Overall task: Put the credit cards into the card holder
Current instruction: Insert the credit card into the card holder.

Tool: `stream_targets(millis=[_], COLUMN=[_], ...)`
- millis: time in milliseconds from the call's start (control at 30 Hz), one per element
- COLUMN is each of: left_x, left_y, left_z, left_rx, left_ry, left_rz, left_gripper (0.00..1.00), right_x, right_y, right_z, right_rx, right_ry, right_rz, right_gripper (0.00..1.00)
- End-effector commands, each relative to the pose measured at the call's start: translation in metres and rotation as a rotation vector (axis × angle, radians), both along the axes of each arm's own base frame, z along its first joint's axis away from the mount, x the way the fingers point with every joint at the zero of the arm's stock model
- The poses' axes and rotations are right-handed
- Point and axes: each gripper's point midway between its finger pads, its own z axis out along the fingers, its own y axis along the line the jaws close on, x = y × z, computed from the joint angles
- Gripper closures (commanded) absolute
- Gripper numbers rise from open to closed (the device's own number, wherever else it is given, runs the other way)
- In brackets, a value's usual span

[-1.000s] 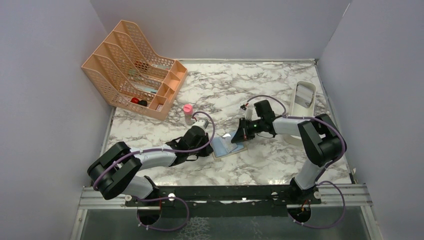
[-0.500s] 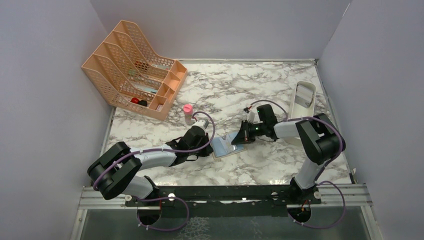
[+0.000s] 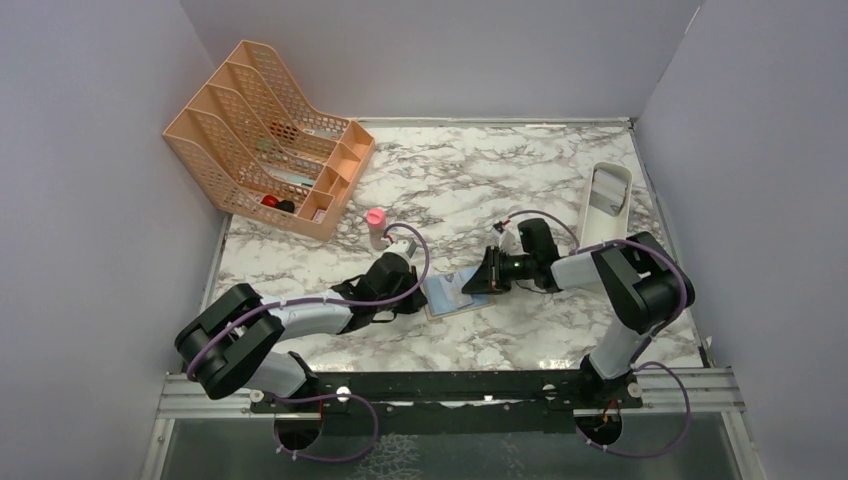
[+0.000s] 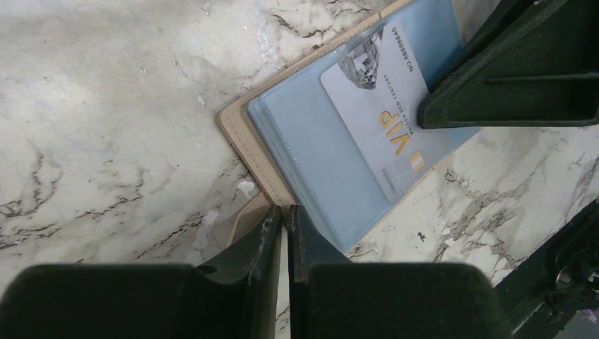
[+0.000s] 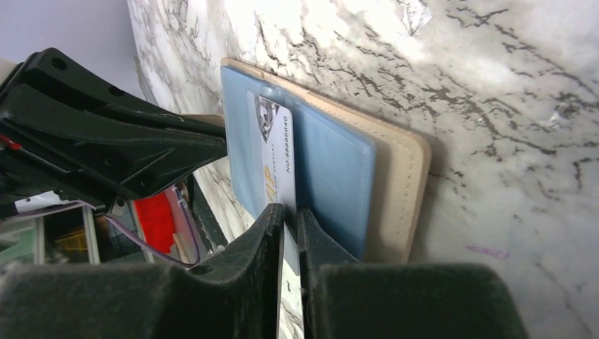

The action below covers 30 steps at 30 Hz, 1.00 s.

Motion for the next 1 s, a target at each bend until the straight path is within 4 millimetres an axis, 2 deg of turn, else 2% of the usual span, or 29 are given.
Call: stream_targets(millis=[0, 100, 233, 367, 467, 567, 767, 967], left_x=[-0.017, -0.017, -0.017, -0.018, -0.019, -0.019, -0.019, -0.019], left_y=[0.001, -0.002, -0.006, -0.008, -0.008, -0.008, -0.008, -0.009], left_z=[-0.013, -0.011, -0.01, -0.009, -0.009, -0.007, -0.007, -0.008], left_rx=[0.007, -0.014, -0.034, -0.048, -0.05, -0.049, -0.051, -0.054], left_ry=[0.066, 0.068, 0.072, 0.077, 0.081, 0.077, 0.077, 0.079], left_rz=[-0.034, -0.039, -0.043, -0.046, -0.049, -0.046, -0.046, -0.051], left_gripper=[0.88, 0.88, 0.88, 0.88, 0.88, 0.88, 0.88, 0.88], right_x=[0.003, 0.006, 0.003, 0.0, -0.001, 0.002, 0.012, 0.017], right_y=[-0.011, -0.017, -0.014, -0.01, -0.007, -0.009, -0.013, -0.012], right_z=[-0.001, 0.007, 0.015, 0.015, 0.013, 0.011, 0.021, 0.018], right_rx=[-0.114, -0.157, -0.158, -0.157, -0.165, -0.197, -0.231, -0.241], right_ry=[-0.044, -0.077, -0.096, -0.086, -0.078, -0.083, -0.128, -0.127], right_rz=[-0.039, -0.049, -0.035, -0.02, -0.014, -0.03, -0.057, -0.057], right_gripper=[0.79, 0.64, 0.67, 0.76, 0.77, 0.73, 0.66, 0.64])
